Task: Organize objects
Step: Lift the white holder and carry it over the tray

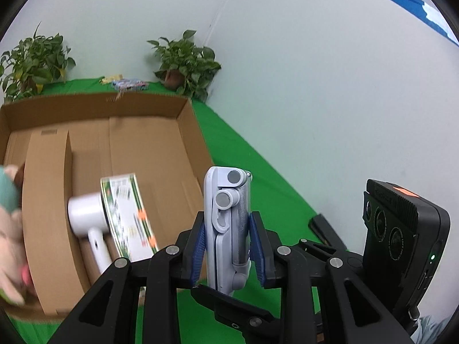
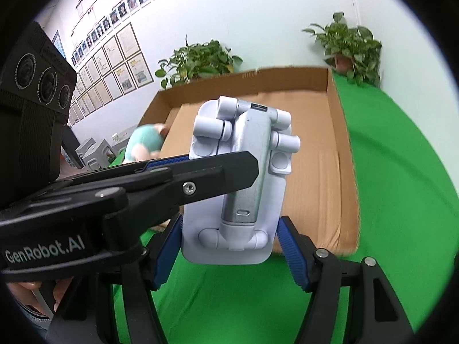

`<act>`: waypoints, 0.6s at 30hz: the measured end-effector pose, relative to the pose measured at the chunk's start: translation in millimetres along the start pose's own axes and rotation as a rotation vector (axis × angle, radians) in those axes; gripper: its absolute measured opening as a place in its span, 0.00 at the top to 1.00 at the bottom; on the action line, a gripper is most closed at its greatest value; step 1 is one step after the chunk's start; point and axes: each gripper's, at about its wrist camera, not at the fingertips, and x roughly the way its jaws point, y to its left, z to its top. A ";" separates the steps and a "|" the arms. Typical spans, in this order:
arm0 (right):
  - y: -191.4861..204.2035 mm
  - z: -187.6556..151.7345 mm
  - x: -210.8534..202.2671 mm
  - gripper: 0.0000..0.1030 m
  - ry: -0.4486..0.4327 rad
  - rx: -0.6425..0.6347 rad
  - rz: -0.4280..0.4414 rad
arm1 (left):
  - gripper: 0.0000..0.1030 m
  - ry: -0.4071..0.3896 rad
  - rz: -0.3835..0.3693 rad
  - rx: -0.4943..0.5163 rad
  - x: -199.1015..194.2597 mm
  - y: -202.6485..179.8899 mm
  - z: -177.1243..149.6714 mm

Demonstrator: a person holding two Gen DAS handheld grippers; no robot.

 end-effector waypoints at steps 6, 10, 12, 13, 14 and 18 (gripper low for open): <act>-11.2 38.1 13.6 0.37 -0.008 -0.018 0.005 | 0.75 0.011 -0.020 -0.044 20.0 17.8 41.0; -25.9 50.4 34.3 0.37 0.032 -0.011 0.027 | 0.75 0.047 -0.012 -0.091 49.3 38.2 48.6; -34.0 51.0 48.2 0.37 0.063 -0.002 0.036 | 0.75 0.072 -0.004 -0.117 65.5 48.9 42.7; -38.3 50.0 55.2 0.37 0.079 0.006 0.043 | 0.75 0.084 -0.003 -0.129 71.9 53.3 40.0; -43.6 46.2 64.4 0.37 0.101 0.015 0.051 | 0.75 0.100 -0.001 -0.144 80.2 59.3 35.8; -55.7 29.5 87.4 0.37 0.160 0.046 0.069 | 0.75 0.159 0.013 -0.200 109.7 78.4 16.2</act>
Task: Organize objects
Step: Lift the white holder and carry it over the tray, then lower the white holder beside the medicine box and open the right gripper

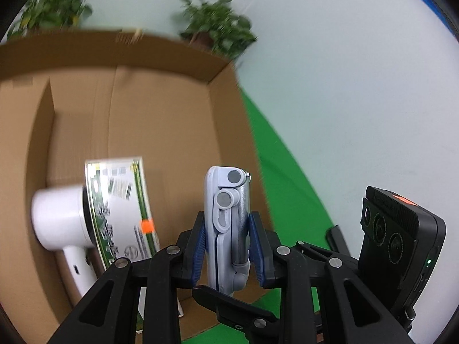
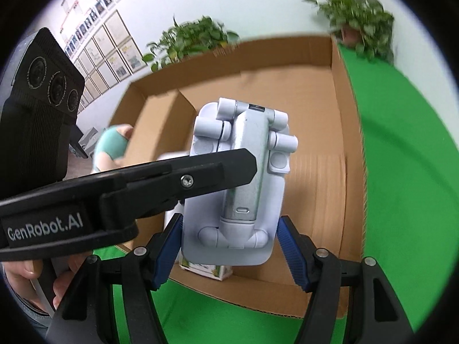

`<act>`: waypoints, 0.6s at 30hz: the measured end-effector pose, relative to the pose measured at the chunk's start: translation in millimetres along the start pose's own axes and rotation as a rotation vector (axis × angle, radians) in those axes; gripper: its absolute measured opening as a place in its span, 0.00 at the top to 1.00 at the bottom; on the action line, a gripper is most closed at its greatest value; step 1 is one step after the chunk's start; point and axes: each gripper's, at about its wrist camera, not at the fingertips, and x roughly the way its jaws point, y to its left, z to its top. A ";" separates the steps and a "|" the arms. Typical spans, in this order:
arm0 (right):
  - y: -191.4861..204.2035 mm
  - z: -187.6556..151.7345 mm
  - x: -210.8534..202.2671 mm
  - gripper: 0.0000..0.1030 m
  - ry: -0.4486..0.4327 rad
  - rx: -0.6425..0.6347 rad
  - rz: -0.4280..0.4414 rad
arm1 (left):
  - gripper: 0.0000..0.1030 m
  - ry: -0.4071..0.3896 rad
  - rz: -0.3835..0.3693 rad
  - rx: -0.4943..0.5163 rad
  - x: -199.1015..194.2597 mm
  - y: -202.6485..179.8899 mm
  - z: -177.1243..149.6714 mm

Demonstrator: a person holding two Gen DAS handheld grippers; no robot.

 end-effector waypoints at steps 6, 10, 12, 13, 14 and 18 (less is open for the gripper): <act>-21.2 -18.8 31.8 0.37 0.083 0.047 0.037 | 0.75 0.061 0.024 -0.061 32.0 20.6 -15.5; -27.0 -28.1 42.4 0.37 0.119 0.056 0.036 | 0.75 0.080 0.037 -0.075 42.7 25.5 -23.4; -27.8 -31.6 46.5 0.37 0.138 0.056 0.023 | 0.75 0.092 0.046 -0.074 46.5 26.3 -25.8; -27.7 -33.6 48.8 0.38 0.150 0.056 0.015 | 0.75 0.103 0.054 -0.076 49.2 27.7 -27.1; -27.1 -35.2 50.7 0.38 0.160 0.053 0.006 | 0.76 0.110 0.061 -0.078 51.0 28.9 -28.0; -21.5 -37.5 51.1 0.46 0.171 0.043 -0.010 | 0.77 0.106 0.082 -0.082 50.1 30.9 -28.7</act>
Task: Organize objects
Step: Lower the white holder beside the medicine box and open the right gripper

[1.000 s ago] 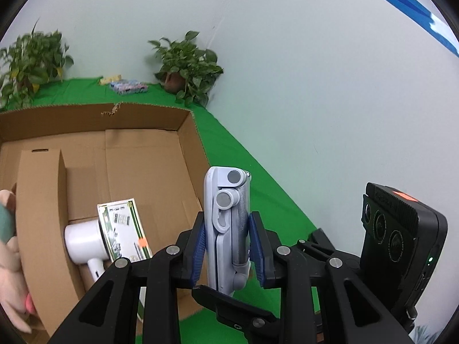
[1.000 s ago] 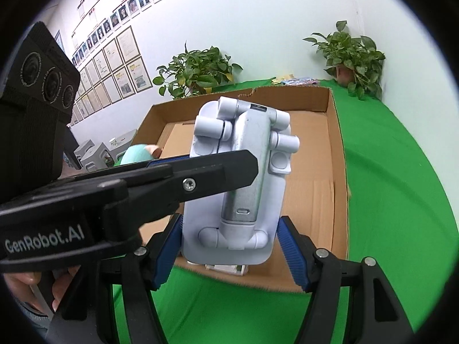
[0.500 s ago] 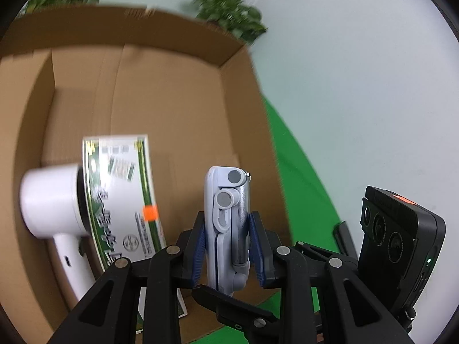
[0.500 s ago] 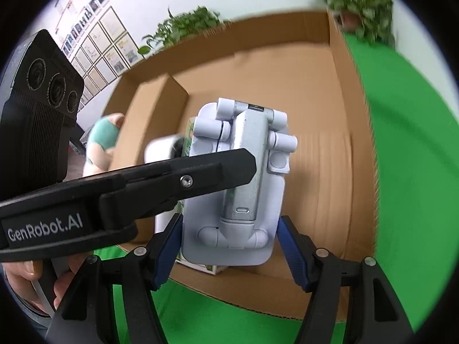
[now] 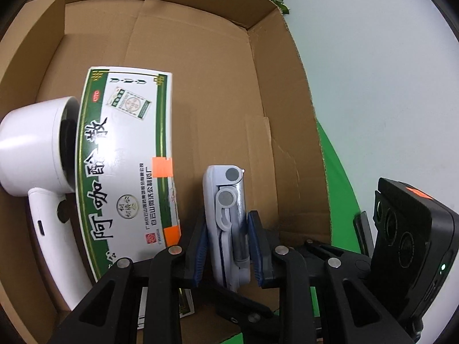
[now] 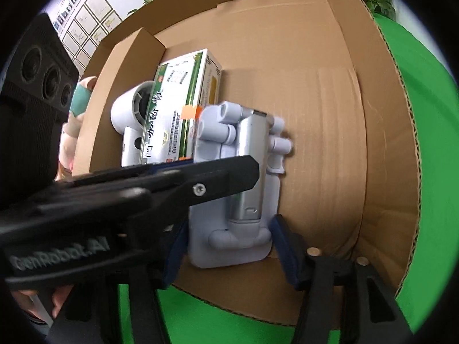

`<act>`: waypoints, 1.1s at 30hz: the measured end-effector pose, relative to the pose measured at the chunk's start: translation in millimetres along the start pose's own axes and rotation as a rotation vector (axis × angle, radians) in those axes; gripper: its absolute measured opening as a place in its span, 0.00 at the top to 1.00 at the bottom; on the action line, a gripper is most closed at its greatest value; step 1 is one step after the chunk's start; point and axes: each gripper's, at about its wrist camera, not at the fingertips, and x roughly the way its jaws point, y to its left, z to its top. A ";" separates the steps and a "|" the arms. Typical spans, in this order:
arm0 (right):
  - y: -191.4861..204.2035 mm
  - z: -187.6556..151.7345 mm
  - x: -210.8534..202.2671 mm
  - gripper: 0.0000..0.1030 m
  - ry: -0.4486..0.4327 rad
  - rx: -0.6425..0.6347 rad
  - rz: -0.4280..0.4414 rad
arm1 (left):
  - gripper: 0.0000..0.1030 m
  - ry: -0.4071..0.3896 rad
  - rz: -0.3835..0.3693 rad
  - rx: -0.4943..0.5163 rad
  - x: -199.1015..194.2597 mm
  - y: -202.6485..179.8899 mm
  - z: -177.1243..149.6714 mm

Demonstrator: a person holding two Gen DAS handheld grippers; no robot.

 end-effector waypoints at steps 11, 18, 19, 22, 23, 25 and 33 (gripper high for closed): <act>9.3 -10.0 -1.5 0.46 0.010 -0.007 -0.061 | 0.76 -0.016 0.032 0.036 -23.6 1.2 -4.2; 16.9 -14.6 -3.7 0.44 0.007 -0.008 -0.083 | 0.76 -0.071 0.070 0.080 -53.3 6.2 -6.9; 17.5 -15.3 -4.4 0.44 0.004 -0.008 -0.083 | 0.76 -0.085 0.079 0.090 -60.7 8.4 -9.0; 18.7 -17.8 -8.3 0.44 -0.016 -0.001 -0.079 | 0.74 -0.127 0.116 0.113 -82.6 15.2 -17.5; 20.0 -19.1 -10.9 0.44 -0.028 -0.001 -0.080 | 0.74 -0.137 0.125 0.119 -87.2 17.2 -19.2; 22.8 -20.6 -14.8 0.45 -0.045 -0.005 -0.088 | 0.73 -0.164 0.154 0.130 -101.0 24.1 -30.2; 32.2 -22.7 -23.2 0.67 -0.091 -0.038 -0.162 | 0.66 -0.228 0.238 0.133 -129.5 55.1 -53.1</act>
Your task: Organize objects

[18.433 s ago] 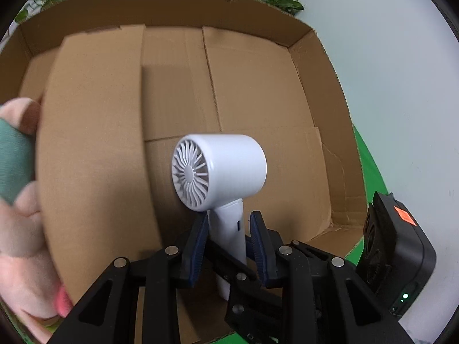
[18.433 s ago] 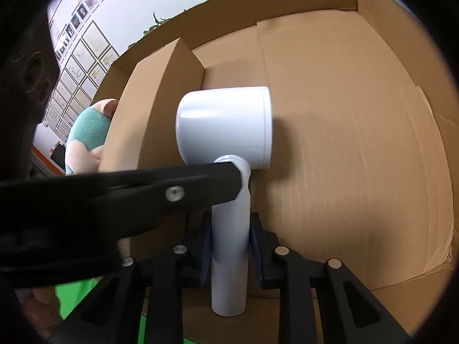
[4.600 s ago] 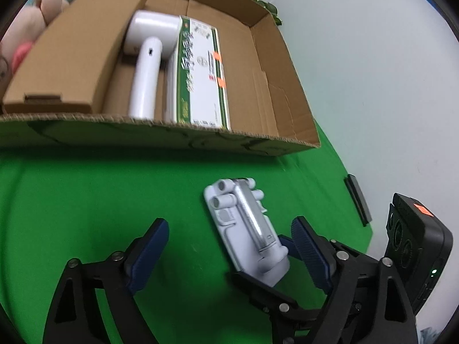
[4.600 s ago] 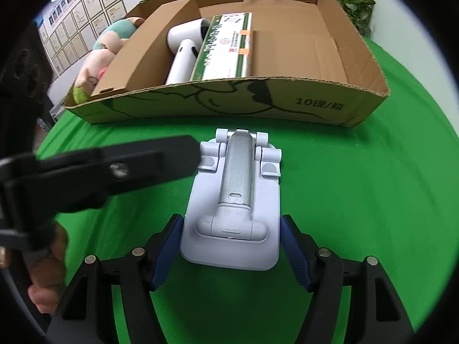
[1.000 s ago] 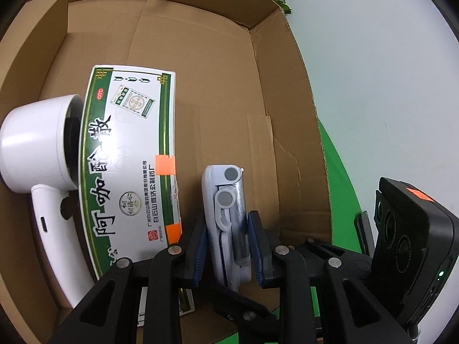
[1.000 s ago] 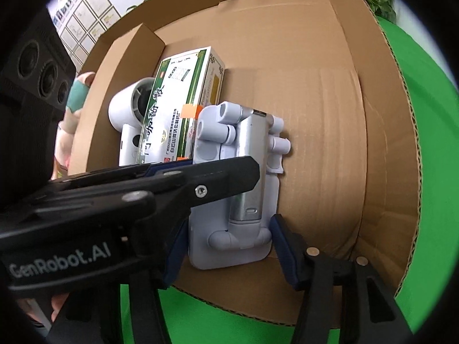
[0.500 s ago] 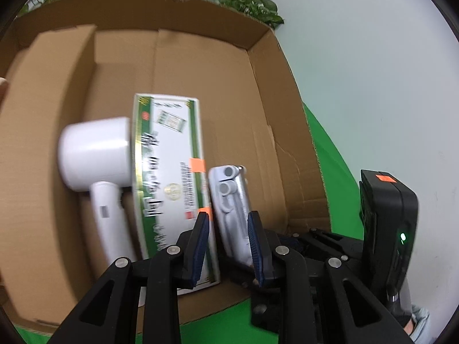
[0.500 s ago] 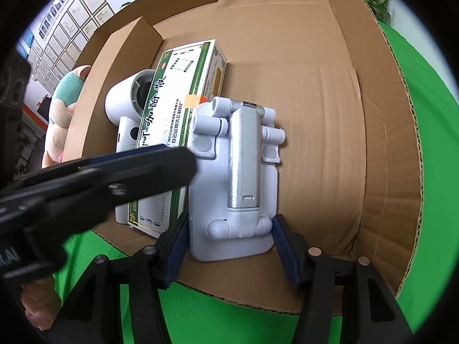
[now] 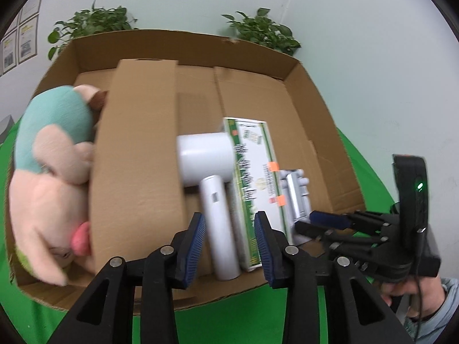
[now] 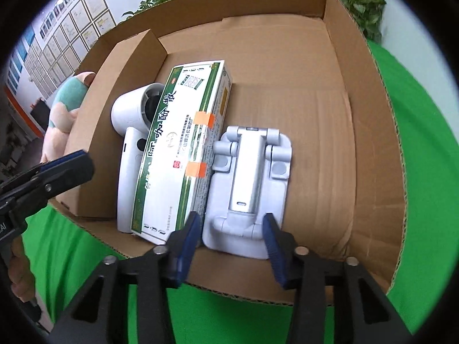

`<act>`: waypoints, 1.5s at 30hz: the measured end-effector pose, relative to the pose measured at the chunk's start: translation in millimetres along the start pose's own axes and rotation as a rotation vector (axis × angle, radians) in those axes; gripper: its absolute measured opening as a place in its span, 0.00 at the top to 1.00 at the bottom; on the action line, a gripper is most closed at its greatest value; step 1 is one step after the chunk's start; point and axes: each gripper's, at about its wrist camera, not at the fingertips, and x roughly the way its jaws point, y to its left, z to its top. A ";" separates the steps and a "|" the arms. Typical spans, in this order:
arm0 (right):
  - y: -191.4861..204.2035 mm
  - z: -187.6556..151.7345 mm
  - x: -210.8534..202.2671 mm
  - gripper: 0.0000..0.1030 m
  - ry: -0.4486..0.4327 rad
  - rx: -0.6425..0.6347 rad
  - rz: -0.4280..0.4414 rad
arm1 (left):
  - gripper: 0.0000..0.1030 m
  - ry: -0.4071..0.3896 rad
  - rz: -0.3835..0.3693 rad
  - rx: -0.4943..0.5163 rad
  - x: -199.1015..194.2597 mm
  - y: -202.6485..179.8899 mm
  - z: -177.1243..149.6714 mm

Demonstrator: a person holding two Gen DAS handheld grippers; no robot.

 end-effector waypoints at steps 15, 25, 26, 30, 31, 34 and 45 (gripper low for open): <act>56.2 8.5 16.9 0.40 -0.036 -0.074 -0.058 | 0.51 -0.092 0.094 -0.027 -24.5 40.0 -23.4; 63.9 3.8 17.4 0.38 -0.046 -0.087 -0.097 | 0.45 -0.131 0.153 -0.003 -29.0 39.0 -32.9; 62.8 3.3 17.1 0.38 -0.044 -0.085 -0.097 | 0.45 -0.139 0.162 0.004 -30.1 38.3 -34.2; 60.0 1.2 14.9 0.38 -0.044 -0.079 -0.099 | 0.35 -0.182 0.207 0.027 -37.0 36.1 -38.4; 59.6 0.5 13.8 0.38 -0.047 -0.078 -0.101 | 0.33 -0.210 0.232 0.032 -40.2 35.4 -40.3; 58.1 -3.0 5.3 0.21 -0.095 -0.061 -0.078 | 0.30 -0.267 0.272 0.046 -44.8 34.4 -45.9; 64.2 -39.8 -31.2 0.00 -0.428 0.044 -0.190 | 0.01 -0.409 0.416 0.049 -40.9 32.1 -71.0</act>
